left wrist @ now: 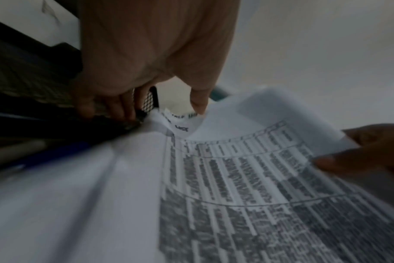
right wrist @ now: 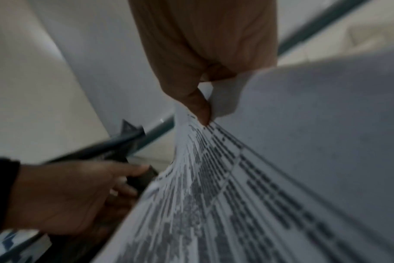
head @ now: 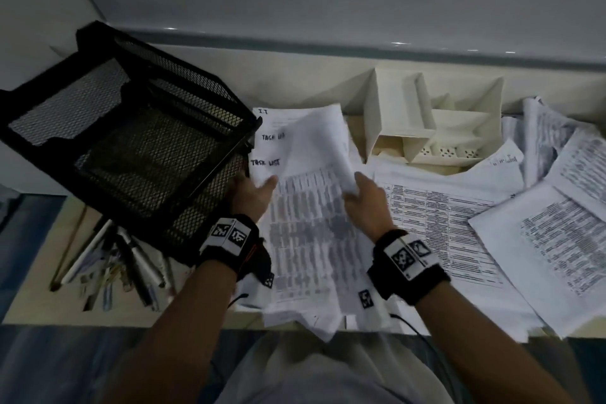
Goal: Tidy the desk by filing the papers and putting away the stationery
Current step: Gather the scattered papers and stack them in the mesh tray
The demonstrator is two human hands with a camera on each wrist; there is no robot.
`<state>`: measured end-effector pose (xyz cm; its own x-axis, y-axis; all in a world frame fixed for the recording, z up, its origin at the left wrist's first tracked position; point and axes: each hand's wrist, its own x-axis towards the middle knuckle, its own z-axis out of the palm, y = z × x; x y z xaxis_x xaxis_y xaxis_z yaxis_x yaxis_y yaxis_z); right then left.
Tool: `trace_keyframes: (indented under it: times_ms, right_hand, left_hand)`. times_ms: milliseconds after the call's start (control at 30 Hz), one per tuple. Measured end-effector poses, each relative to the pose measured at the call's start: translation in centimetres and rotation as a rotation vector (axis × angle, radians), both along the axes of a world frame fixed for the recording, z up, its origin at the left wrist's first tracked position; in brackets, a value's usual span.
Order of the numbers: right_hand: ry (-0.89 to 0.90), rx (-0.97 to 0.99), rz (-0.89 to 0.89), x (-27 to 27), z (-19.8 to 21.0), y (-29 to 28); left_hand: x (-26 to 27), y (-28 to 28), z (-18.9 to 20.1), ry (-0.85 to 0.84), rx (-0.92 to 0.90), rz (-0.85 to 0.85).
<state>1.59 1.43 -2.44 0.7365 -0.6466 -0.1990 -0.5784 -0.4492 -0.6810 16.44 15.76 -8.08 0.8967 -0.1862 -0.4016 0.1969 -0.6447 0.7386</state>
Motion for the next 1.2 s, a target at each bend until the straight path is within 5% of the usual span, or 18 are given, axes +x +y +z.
trace_keyframes:
  times_ms: [100, 200, 333, 433, 633, 767, 900, 1067, 1200]
  right_hand:
    - [-0.219, -0.15, 0.01, -2.4, 5.1, -2.3]
    - [-0.49, -0.095, -0.072, -3.9, 10.0, -4.4]
    - [-0.908, -0.085, -0.197, -4.7, 14.8, -6.1]
    - [-1.039, -0.04, -0.249, -5.5, 15.6, -6.4]
    - [-0.9, 0.148, -0.233, -6.9, 11.5, -5.2]
    - [-0.802, 0.232, -0.208, -6.9, 9.1, -5.0]
    - [-0.819, 0.225, -0.176, -5.9, 9.0, -5.8]
    - [-0.88, 0.2, -0.123, -3.0, 11.3, -6.7]
    - [-0.631, 0.122, 0.141, 1.3, 12.0, -4.8]
  left_hand:
    - [-1.6, -1.0, 2.3, 0.077, -0.221, 0.014]
    - [-4.5, -3.9, 7.5, 0.138, -0.506, -0.125]
    - [-6.7, -7.4, 16.8, -0.245, -0.76, -0.048]
    - [-7.2, -7.9, 21.1, -0.484, -0.834, -0.102]
    - [-8.3, -6.4, 18.9, -0.272, -0.933, -0.108]
    - [-8.9, -6.0, 16.3, -0.163, -0.845, -0.041]
    - [-9.6, -5.5, 14.2, -0.042, -0.629, -0.147]
    - [-8.3, -4.7, 17.9, -0.247, -0.655, -0.037]
    - [-3.3, -1.9, 23.6, -0.408, -0.882, 0.263]
